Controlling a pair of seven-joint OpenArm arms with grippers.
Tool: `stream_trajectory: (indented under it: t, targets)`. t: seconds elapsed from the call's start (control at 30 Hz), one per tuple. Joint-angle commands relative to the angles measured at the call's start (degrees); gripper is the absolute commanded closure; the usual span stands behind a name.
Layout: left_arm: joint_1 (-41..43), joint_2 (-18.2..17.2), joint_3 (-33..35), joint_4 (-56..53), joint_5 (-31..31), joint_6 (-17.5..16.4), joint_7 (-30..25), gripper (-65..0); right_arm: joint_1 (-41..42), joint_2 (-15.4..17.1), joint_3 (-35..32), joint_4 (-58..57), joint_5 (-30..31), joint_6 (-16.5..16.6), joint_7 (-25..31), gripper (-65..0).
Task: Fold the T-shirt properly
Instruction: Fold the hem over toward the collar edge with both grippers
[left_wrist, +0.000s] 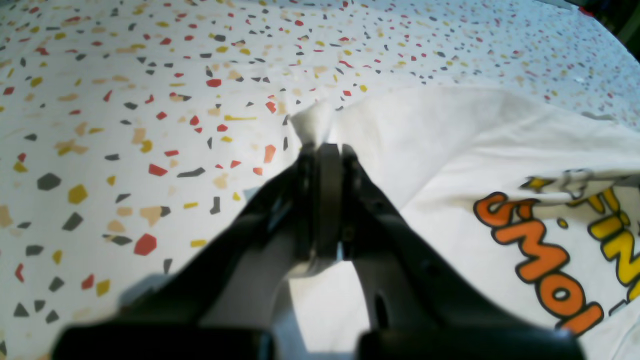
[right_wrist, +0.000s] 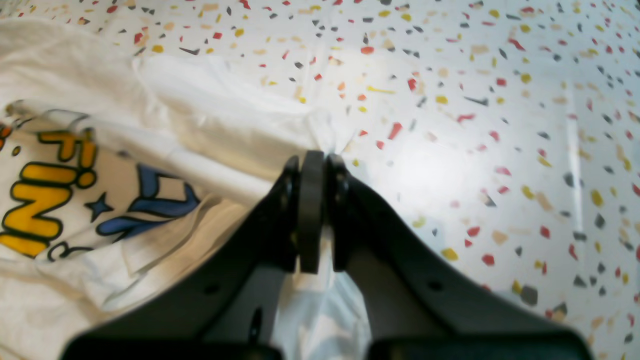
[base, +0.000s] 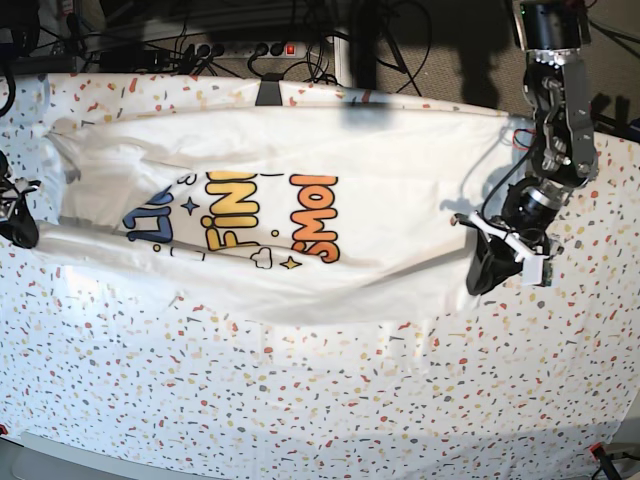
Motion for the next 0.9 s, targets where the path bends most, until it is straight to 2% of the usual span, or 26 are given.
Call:
stream_trajectory:
  t: [0.0,0.17,0.27,0.5,0.63,0.87]
  targets:
    - [-0.5,-1.0,-0.2,1.2,-1.0,0.0,-1.4,0.0,-0.5,0.9,1.3,1.1,0.9,0.3,1.2,0.0]
    - [0.3,-1.9,-1.3,1.3,-4.5,-0.1,0.7,0.0,-3.1,-1.5,5.6,1.4,0.5,0.3,1.2,0.0]
    - [0.5,-2.4,-3.2,1.5,-6.5,-0.4,2.3,0.0,-3.3,-3.1,8.5,1.5,-2.3,0.3,1.2,0.0]
    - [0.9,-2.5,-7.3,1.6,-12.7,-4.6,6.2,0.0,-3.3,-7.9,13.1,1.6,-5.2,0.3,1.2,0.0]
    - [2.1,-2.5,-7.6,2.3,-12.9,-4.8,8.2,0.0,-3.3,-9.7,13.5,1.6,-8.3,0.3,1.1,0.0]
    - [4.9,-2.5,-7.6,2.3,-11.1,-4.8,8.1,0.0,-3.3,-12.5,13.5,1.6,-13.1,0.3,1.3,0.0]
